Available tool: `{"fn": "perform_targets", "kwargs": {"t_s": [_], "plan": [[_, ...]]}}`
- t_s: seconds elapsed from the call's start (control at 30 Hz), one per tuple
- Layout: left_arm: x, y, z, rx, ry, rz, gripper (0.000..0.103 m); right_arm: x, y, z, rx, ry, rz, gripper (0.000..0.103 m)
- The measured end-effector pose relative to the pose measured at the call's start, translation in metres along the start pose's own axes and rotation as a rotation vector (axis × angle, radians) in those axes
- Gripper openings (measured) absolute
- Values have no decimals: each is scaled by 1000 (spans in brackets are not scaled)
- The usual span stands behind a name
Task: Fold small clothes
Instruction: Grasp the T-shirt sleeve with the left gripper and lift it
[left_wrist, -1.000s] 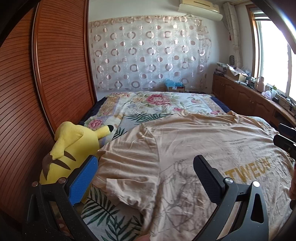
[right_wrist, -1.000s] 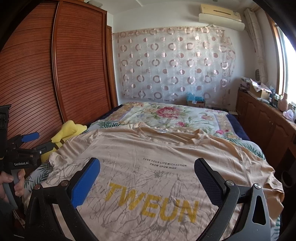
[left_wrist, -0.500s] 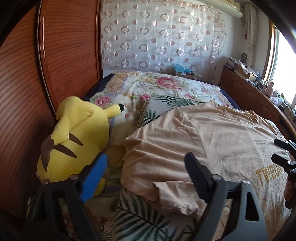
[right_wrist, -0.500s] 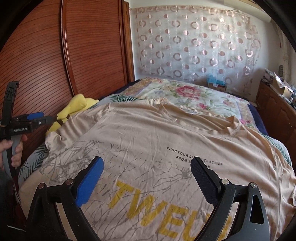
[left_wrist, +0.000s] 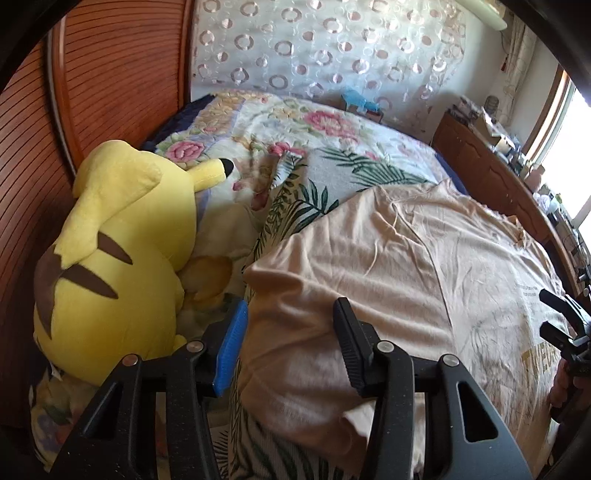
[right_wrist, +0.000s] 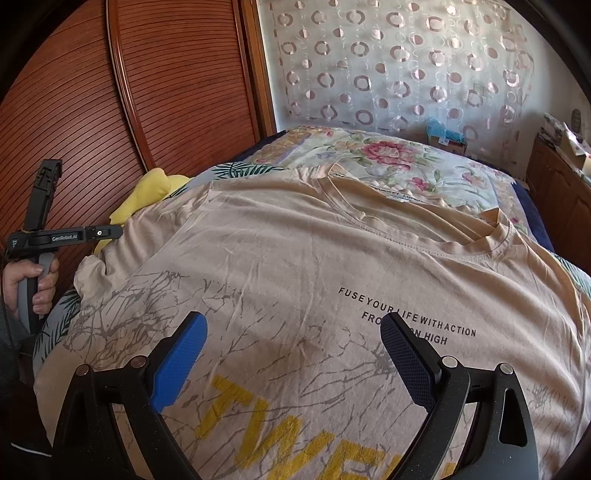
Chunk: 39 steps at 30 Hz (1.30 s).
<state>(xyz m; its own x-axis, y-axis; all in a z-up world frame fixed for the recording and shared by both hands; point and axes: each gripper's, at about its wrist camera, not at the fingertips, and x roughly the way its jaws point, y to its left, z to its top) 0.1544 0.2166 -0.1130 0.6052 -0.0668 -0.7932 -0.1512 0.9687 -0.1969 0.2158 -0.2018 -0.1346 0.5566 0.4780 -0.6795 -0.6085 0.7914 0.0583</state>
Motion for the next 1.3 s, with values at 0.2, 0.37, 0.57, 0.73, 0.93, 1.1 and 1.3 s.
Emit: {"fn": "perform_targets", "kwargs": {"t_s": [0.2, 0.37, 0.57, 0.73, 0.93, 1.1, 1.3], "plan": [[-1, -12, 8, 74, -24, 40, 3, -8, 2, -1, -4, -16, -2, 96], [-19, -29, 13, 149, -71, 46, 3, -11, 0, -1, 0, -34, -16, 96], [-47, -68, 33, 216, -138, -47, 2, -23, -1, -5, 25, -70, -42, 96], [-57, -129, 44, 311, -156, -151, 2, -36, -3, -14, 57, -98, -73, 96], [-64, -169, 41, 371, -162, -220, 18, -46, 5, -27, 87, -110, -101, 96], [-66, -143, 32, 329, -165, -152, 43, -45, 17, -34, 91, -103, -115, 96], [-35, -84, 4, 225, -47, -63, 43, -32, 42, -26, 50, -87, -85, 84]]}}
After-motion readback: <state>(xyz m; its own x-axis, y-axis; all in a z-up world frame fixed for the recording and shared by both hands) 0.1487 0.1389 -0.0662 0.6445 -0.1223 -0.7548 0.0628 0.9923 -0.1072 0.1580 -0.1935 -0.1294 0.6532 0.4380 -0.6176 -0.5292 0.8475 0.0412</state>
